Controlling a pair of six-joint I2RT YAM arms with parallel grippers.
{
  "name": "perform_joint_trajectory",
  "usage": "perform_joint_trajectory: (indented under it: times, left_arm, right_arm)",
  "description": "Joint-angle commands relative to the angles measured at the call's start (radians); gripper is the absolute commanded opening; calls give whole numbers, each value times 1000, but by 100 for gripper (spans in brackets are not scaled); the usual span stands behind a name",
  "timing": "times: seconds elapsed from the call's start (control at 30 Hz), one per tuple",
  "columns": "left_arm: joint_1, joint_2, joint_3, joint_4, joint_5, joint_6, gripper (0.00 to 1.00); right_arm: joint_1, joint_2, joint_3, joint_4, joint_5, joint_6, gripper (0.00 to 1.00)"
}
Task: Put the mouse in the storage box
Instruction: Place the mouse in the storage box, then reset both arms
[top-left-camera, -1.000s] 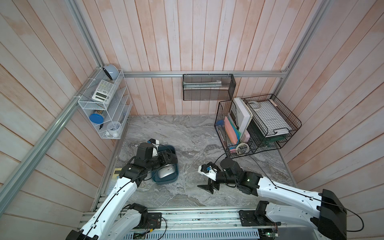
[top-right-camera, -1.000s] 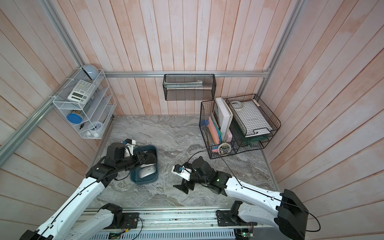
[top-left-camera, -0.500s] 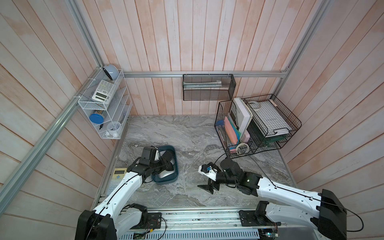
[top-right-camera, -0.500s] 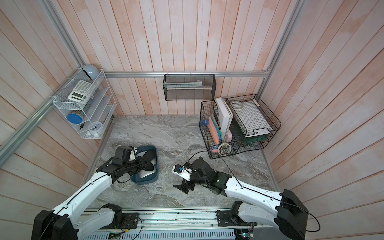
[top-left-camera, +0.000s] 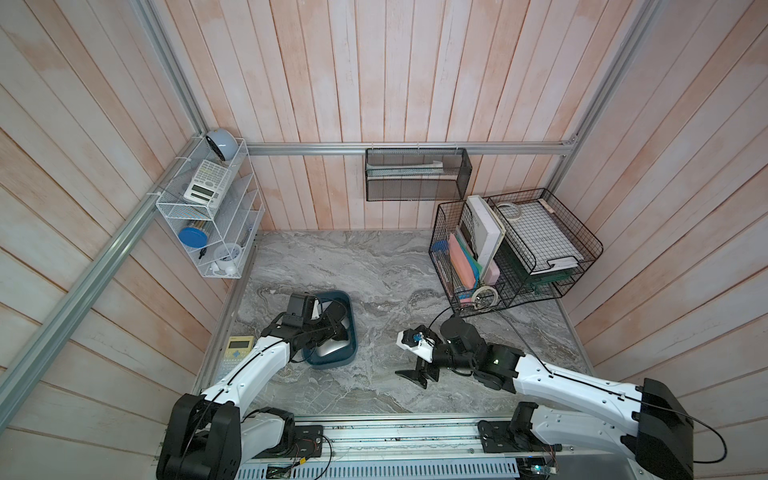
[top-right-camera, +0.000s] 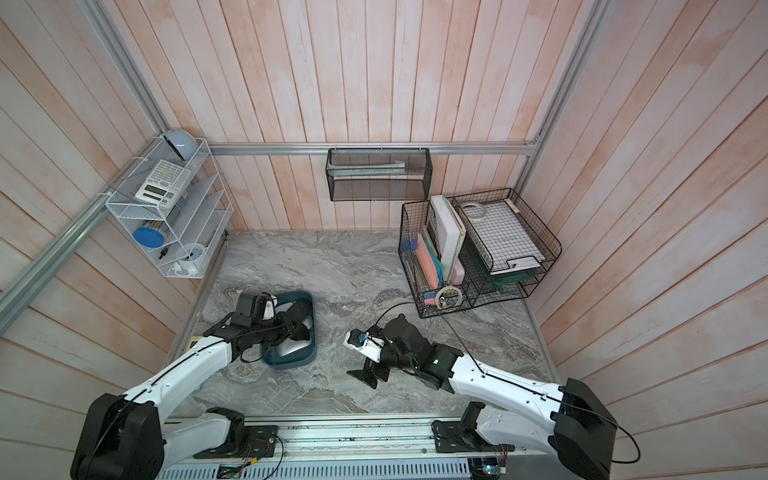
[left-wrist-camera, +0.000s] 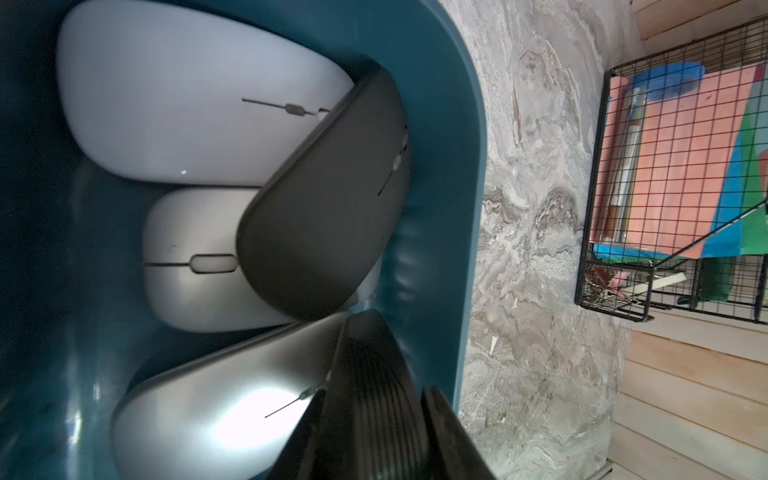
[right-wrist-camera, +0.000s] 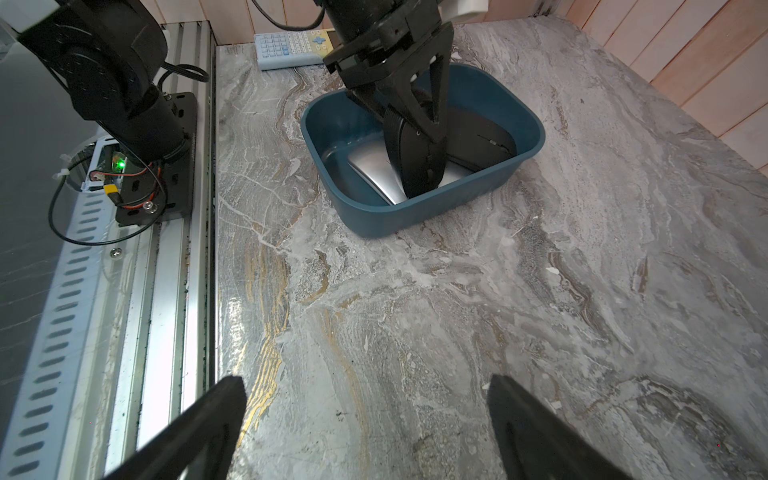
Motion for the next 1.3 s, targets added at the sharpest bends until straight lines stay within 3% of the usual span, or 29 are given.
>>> perform_joint_trajectory:
  times: [0.0,0.17,0.3,0.47,0.7,0.8,0.93,1.03,1.27]
  left_arm:
    - [11,3,-9,22,-3,29,34]
    - [15,2,-2,-1,-25,38,63]
    - [15,-7,6,-26,-59,41,80]
    - [18,-35,36,-80,-146,53,87]
    - [18,-121,83,-149,-349,61,89]
    - [17,-184,101,-156,-477,66,89]
    - [17,-297,68,-69,-664,101,91]
    - [18,-363,19,37,-771,158,93]
    - [16,-382,-169,402,-930,353,94]
  right_arm:
    - [5,8,-7,12,-5,12,98]
    - [4,10,-7,12,-6,11,98]
    - [4,10,-7,11,-5,12,98]
    - [4,15,-5,11,-2,13,98]
    - [4,8,-6,15,57,21,98]
    - [4,-4,-8,28,180,63,98]
    - [-12,-70,-35,70,462,98,98]
    - [-88,-133,-71,116,614,150,98]
    - [-486,-302,-202,148,776,394,98]
